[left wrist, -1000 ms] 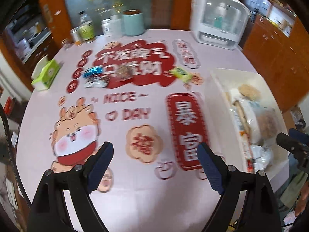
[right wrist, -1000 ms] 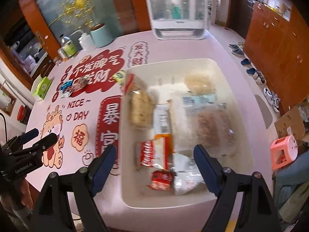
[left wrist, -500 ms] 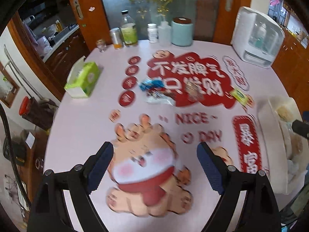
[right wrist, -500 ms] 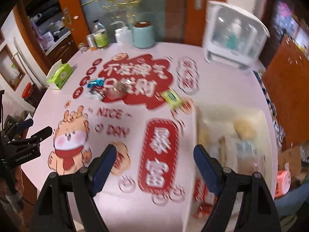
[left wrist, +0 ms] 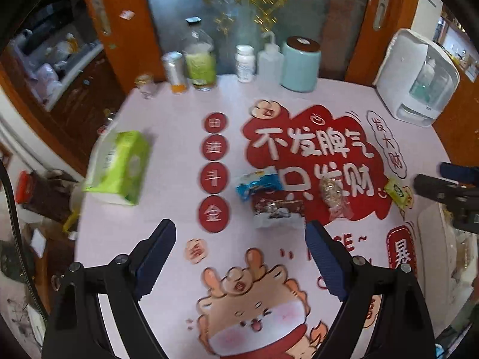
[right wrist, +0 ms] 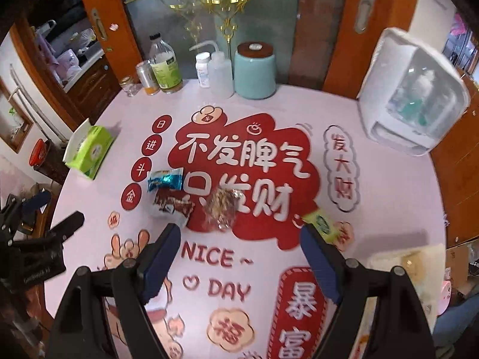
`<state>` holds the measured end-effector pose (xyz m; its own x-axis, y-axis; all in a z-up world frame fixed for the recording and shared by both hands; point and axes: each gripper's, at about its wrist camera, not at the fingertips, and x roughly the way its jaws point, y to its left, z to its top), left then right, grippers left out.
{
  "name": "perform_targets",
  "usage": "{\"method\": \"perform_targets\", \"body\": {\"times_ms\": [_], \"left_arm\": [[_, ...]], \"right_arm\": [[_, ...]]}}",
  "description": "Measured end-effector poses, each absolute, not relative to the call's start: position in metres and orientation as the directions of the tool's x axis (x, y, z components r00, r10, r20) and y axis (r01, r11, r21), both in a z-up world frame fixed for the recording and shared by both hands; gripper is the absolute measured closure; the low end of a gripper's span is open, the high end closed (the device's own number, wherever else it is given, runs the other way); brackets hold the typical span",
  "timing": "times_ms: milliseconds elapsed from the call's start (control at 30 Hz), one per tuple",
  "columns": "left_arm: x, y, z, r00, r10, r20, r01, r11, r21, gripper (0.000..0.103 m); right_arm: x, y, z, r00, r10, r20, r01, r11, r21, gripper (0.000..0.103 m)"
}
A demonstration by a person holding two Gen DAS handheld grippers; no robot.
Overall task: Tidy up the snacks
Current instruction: 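Withdraw both tools from the tray back over the remaining snacks, then grasp the brown chocolate packet with the left tool while the right tool grasps the small nut bag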
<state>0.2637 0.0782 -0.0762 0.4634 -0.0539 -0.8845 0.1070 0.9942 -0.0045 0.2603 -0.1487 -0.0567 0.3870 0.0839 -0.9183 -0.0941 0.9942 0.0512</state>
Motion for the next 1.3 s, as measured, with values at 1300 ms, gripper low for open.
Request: {"method": "perform_targets", "body": {"times_ms": [1300], "left_arm": [[0.344,0.009,-0.25,0.237,-0.044,-0.97,0.194,0.981,0.003,0.018]], "right_arm": [[0.314,-0.155,-0.23,0.17,0.174,-0.97,-0.01,0.985,0.175,0.06]]}}
